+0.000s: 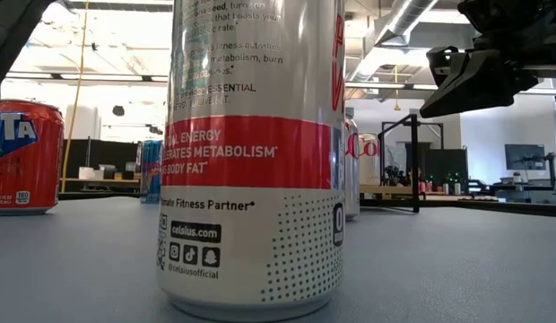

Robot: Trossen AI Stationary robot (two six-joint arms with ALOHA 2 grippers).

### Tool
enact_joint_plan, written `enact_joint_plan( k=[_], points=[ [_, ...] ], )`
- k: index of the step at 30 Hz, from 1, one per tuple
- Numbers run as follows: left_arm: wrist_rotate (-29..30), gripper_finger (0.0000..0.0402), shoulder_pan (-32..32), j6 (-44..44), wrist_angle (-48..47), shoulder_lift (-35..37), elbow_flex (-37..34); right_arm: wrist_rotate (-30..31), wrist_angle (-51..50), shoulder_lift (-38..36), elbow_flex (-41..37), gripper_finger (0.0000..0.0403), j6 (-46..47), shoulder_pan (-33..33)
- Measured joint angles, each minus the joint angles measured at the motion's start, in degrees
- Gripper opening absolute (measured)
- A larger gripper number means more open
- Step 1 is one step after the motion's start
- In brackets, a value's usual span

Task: Place canned beverage on shelf
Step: Put the top white soda can on the shelf aligned with the other white soda can

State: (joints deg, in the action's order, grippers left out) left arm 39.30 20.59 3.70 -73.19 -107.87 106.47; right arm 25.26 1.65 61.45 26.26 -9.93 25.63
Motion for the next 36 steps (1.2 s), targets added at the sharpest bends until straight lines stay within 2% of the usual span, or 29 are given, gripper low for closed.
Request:
enact_joint_plan(
  k=[6, 12, 17, 20, 28, 36],
  points=[
    [-0.39, 0.0000, -3.27, -0.93, 3.34, 0.00, 2.25, 0.00, 0.03, 0.00, 0.00, 0.0000, 0.04, 0.00],
    [-8.85, 0.0000, -2.69, -4.87, 14.93, 0.00, 1.22, 0.02, 0.04, 0.00, 0.00, 0.0000, 0.04, 0.00],
    [-12.45, 0.0000, -1.31, -5.42, 20.62, -0.02, 0.88, -0.13, 0.04, 0.00, 0.00, 0.0000, 0.02, 0.00],
    [-12.40, 0.0000, -0.97, -5.44, 22.03, -0.02, 0.88, -0.17, 0.03, 0.00, 0.00, 0.0000, 0.02, 0.00],
    [-6.20, 0.0000, 0.01, -6.08, 24.53, -0.02, 0.11, -0.42, 0.04, 0.00, 0.00, 0.0000, 0.02, 0.00],
    [-8.66, 0.0000, 1.39, -5.14, 24.00, -2.25, 0.02, -1.06, -0.10, 0.00, 0.02, 0.0000, 0.00, -0.02]
  ],
)
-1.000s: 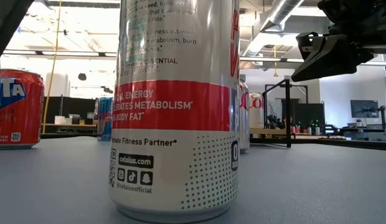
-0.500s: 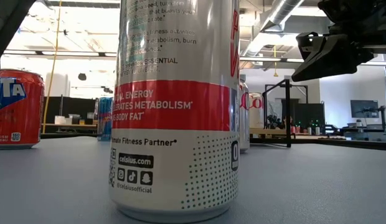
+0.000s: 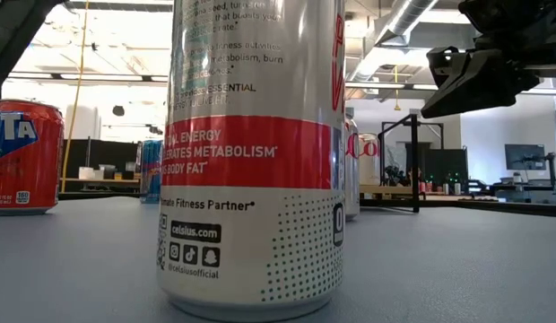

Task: Place canned beverage on shelf
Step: Put the top white soda can on the shelf aligned with the other white soda can

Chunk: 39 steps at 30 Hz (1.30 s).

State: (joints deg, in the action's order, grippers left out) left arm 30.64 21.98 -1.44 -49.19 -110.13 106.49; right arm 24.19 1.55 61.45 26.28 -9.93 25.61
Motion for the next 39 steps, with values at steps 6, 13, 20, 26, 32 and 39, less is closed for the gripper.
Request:
enact_joint_plan(
  k=[6, 13, 20, 26, 32, 39],
  points=[
    [2.33, 0.0000, -0.20, -1.56, 0.55, -1.79, 0.05, -0.29, -0.88, -0.02, 0.00, 0.0000, 0.26, 0.20],
    [3.32, 0.0000, -0.09, -0.89, -2.66, -1.72, 0.08, -0.29, -1.06, -0.02, 0.00, 0.0000, 0.46, 0.22],
    [3.76, 0.0000, -0.25, -0.19, -4.39, -1.72, 0.10, -0.29, -1.13, 0.00, 0.00, 0.0000, 0.50, 0.24],
    [4.66, 0.0000, -0.25, 0.04, -6.46, -1.72, 0.10, -0.27, -1.15, 0.00, 0.00, 0.0000, 0.50, 0.24],
    [5.42, 0.0000, -0.25, 0.60, -7.56, -1.72, 0.10, -0.27, -1.12, 0.00, 0.00, 0.0000, 0.50, 0.24],
    [5.78, 0.0000, -0.25, 0.64, -7.85, -1.72, 0.10, -0.29, -1.15, 0.00, 0.00, 0.0000, 0.52, 0.24]
  ],
)
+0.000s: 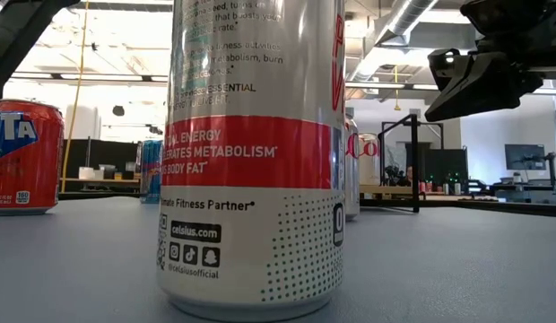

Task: Place canned beverage on shelf
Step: Put the top white soda can on the shelf aligned with the other white soda can, then put the top blue soda can on the shelf aligned with the other blue soda can

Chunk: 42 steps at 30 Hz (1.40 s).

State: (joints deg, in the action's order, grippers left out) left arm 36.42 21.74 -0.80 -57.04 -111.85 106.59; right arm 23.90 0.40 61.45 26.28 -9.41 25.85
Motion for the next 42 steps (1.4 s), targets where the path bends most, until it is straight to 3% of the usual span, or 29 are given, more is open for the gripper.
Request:
enact_joint_plan(
  k=[14, 21, 26, 33, 37, 42],
  points=[
    [0.97, 0.0000, -1.10, -1.46, 0.35, 0.46, 1.04, 0.00, 0.01, 0.00, 0.00, 0.0000, 0.00, 0.00],
    [1.11, 0.0000, -3.16, -2.45, 0.26, 5.13, 2.80, 0.00, -0.03, 0.02, 0.00, 0.0000, 0.20, 0.00],
    [1.70, 0.0000, -2.91, 2.29, -5.22, 10.04, 2.80, -0.04, -0.15, 0.02, 0.00, 0.0000, 0.48, 0.00],
    [9.72, 0.0000, -2.65, 11.17, -16.91, 16.44, 2.56, -0.04, -0.15, 0.02, 0.00, 0.0000, 0.56, 0.00],
    [10.29, 0.0000, -1.14, 16.16, -19.24, 21.85, -2.57, -0.07, -0.14, 0.02, 0.00, 0.0000, 0.55, 0.00],
    [6.85, 0.0000, 4.67, 22.19, -20.38, 29.31, -13.71, -0.09, -0.11, 0.02, 0.00, 0.0000, 0.53, 0.00]
  ],
)
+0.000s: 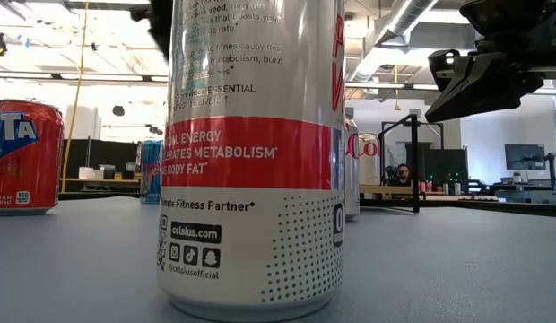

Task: Place canned beverage on shelf
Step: Put the top blue soda can on the shelf aligned with the other blue soda can

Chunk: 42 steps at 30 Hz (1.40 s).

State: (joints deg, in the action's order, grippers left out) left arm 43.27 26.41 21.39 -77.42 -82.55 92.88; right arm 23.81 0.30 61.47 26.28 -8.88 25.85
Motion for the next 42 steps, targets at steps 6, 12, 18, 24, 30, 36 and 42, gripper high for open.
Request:
enact_joint_plan(
  k=[6, 12, 18, 24, 30, 36, 42],
  points=[
    [-18.81, 0.0000, 12.78, 3.00, 8.29, 5.71, -14.64, 0.00, 0.21, 0.00, 0.00, 0.0000, -0.11, -0.13],
    [-30.33, 0.0003, 20.28, -2.46, 20.83, 5.49, -21.11, 0.00, 0.17, 0.00, 0.00, 0.0000, -0.11, -0.13],
    [-30.37, 0.0058, 21.59, -3.45, 26.35, 5.28, -21.11, 0.00, 0.07, 0.00, 0.00, 0.0000, -0.59, -0.13],
    [-24.68, 0.0155, 21.82, -2.31, 24.40, 3.74, -21.09, 0.00, 0.11, 0.00, 0.00, 0.0000, -1.54, -0.19],
    [-24.69, 0.0257, 21.40, -1.63, 24.91, 1.86, -21.09, -0.02, 0.12, 0.00, 0.00, 0.0000, -0.69, -0.50],
    [-24.16, 0.0341, 21.62, -2.21, 25.21, 0.14, -21.09, -0.02, 0.09, 0.00, 0.00, 0.0000, -0.57, -0.50],
    [-20.48, 0.0367, 21.75, -1.85, 25.32, -2.28, -21.08, -0.02, 0.06, 0.00, 0.00, 0.0000, -0.52, -0.50]
  ],
)
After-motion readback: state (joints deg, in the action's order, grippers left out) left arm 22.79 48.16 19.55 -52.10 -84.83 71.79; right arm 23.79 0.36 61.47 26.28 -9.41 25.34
